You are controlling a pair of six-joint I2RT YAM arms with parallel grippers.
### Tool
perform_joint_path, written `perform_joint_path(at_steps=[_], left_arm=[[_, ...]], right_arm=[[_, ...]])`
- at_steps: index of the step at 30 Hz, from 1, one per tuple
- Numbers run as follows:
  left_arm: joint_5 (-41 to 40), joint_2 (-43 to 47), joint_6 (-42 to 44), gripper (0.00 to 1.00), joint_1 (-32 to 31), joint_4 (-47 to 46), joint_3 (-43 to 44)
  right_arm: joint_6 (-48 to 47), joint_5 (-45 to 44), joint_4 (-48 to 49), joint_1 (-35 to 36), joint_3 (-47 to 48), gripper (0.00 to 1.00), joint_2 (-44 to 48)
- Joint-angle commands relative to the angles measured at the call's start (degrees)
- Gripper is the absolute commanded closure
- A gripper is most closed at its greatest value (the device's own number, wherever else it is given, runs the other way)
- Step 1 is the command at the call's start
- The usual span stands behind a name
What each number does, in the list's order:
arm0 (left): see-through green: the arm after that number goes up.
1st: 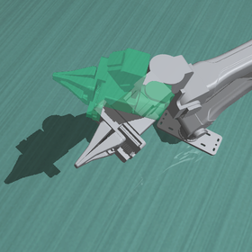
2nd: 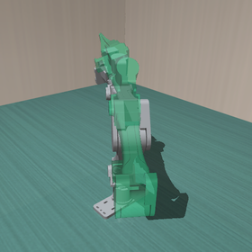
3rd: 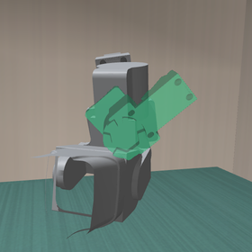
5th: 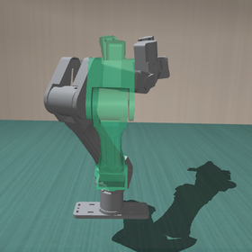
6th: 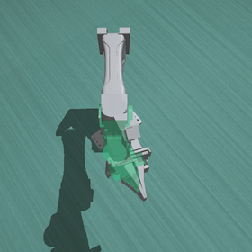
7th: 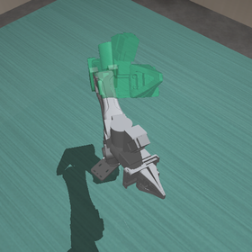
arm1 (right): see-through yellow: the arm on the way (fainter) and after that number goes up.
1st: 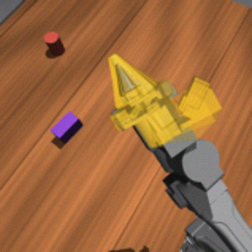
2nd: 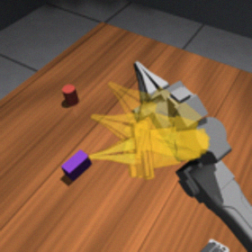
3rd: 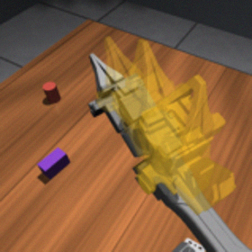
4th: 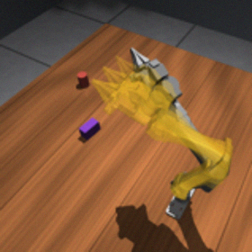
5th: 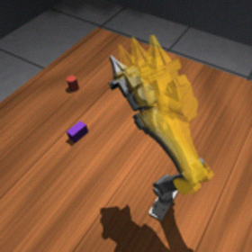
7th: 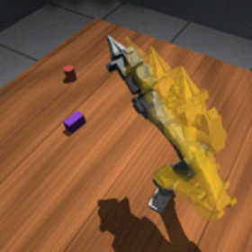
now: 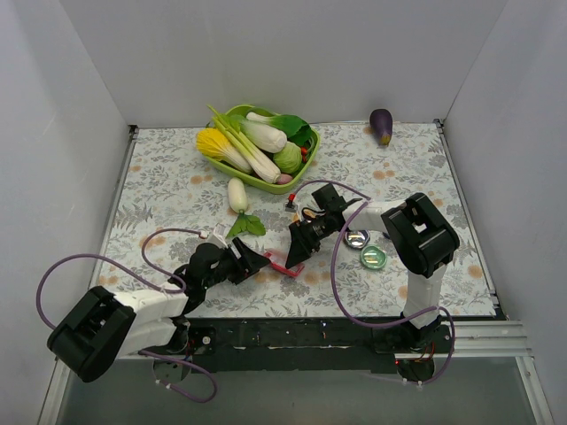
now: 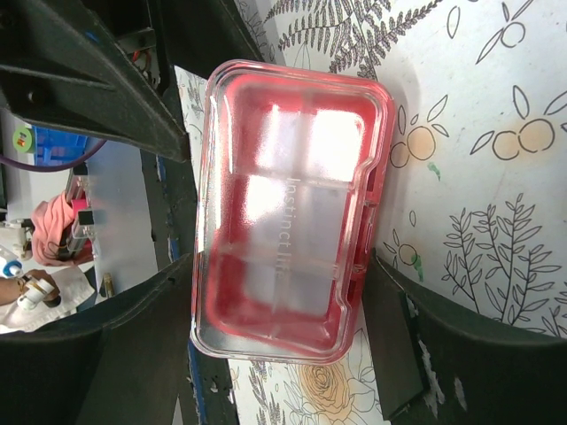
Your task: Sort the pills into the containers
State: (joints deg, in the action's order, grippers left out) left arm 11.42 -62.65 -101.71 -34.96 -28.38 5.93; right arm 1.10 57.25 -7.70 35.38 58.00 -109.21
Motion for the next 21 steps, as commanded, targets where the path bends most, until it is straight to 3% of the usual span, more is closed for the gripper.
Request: perform_joint_path(at_steps=[1, 15, 18, 21], left_arm=[[0.18, -2.91, -0.94, 0.38, 0.59, -2.56, 0.65], [-0.79, -14.86, -3.93, 0.39, 0.6, -3.71, 4.35], [-0.7, -16.8, -3.84, 0.4, 0.68, -1.16, 5.75], [-0.17, -18.64, -3.93, 0.4, 0.68, -0.8, 5.93]], right_arm=[[-0.93, 0.75, -1.0, 0.31, 2.21, 0.83, 1.37], [-3.91, -2.14, -3.1, 1.19, 3.0, 0.82, 1.1], [-5.49, -4.08, -4.68, 1.71, 3.87, 0.77, 1.28], [-6.2, -5.05, -5.48, 1.98, 4.4, 0.65, 1.37]])
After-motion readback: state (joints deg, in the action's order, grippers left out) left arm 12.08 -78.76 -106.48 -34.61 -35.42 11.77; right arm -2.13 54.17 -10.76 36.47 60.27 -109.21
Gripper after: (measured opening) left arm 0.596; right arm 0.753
